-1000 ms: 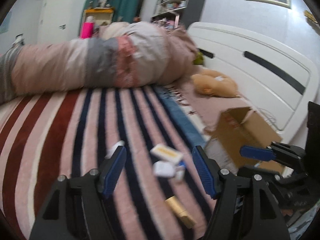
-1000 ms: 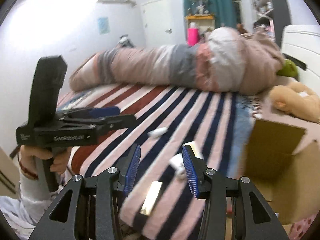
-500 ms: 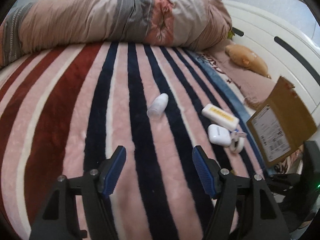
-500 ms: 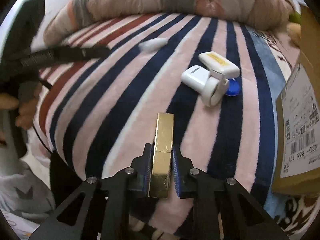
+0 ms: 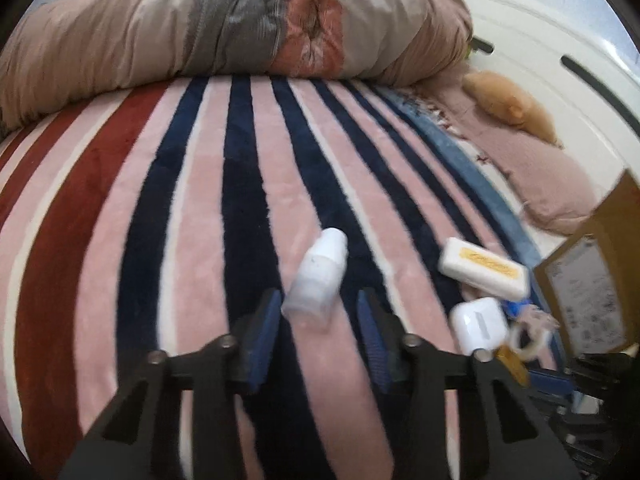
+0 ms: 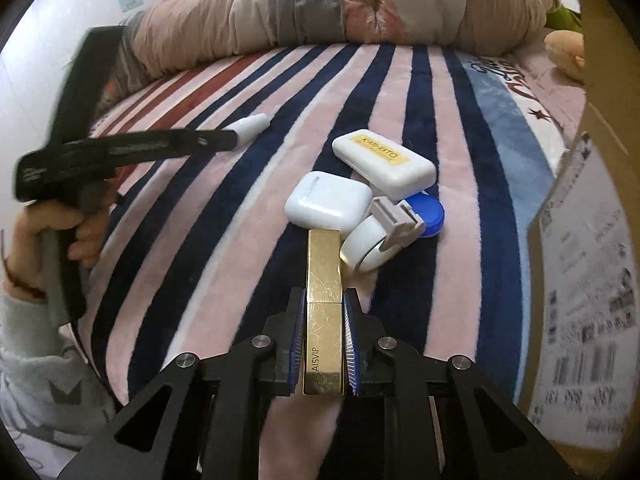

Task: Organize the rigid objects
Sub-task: 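Grasp the gold lipstick tube with the right gripper while the left gripper grasps the small white bottle, then drop the lipstick from the right gripper into the box while the left gripper drops the white bottle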

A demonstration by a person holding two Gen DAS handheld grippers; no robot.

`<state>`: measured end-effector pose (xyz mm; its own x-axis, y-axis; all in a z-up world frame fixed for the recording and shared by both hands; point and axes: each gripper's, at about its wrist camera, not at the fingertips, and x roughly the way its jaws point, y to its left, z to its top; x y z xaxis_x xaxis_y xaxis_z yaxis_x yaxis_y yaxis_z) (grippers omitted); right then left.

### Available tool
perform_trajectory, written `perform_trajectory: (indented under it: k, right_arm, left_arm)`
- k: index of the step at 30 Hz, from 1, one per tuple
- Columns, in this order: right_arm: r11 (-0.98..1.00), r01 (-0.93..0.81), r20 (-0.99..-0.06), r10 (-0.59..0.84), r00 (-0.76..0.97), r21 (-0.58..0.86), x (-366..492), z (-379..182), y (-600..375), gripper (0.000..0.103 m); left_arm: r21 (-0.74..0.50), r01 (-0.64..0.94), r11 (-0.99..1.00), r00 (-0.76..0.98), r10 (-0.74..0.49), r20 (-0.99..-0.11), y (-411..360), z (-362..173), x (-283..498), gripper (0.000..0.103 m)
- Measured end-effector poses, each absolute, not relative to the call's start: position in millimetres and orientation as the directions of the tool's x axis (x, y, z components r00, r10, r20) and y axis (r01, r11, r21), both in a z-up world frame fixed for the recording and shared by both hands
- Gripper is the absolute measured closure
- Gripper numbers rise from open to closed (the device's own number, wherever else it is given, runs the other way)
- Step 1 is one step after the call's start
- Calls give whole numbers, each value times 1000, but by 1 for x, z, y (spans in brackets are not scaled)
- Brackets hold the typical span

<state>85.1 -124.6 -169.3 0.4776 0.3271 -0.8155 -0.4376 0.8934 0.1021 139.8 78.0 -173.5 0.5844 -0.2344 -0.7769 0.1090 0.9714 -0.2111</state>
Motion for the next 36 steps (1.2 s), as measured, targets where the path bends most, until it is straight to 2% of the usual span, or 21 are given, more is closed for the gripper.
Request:
perform_trajectory:
  k: [8,19,22,25,28,29,30,36]
  right_arm:
    - [887,-448,-810,345,474,115,94,-171,-122,89]
    - [866,-470,-801,399,447,169,66,-168,-122,89]
    - [868,-464,-800,400,448,174,64,-169,-121,89]
    - [867,-476,-809,381,448,145,62,-171,-117,89]
    - [862,-494,-818,362,447,112,64,-172,-111,88]
    - [862,-495,-819,361,445,111,65,-172,-111,88]
    - [862,-494,-820,361,445,112,66,-172,-111,89]
    - [849,-518,-788,390,477,106,57,-153,-108,89]
  left_arm:
    - [-179,133,975,594,-223,-773,71,-180,139,82]
    - [-251,199,948,511,-318,-799,72,-171,66,82]
    - [-242,186,952,513,-304,-803,69,-174,62,81]
    - [-262,169,950,512,-312,-801,67,-177,69,76]
    - [-229,175,957,514,-288,-808,60,-179,77,77]
    - [-209,179,961,514,-273,-813,58,-180,77,82]
    - [-193,182,964,516,-261,-816,57,-179,77,82]
    - [-217,170,961,545,-275,-792,63,-162,62,82]
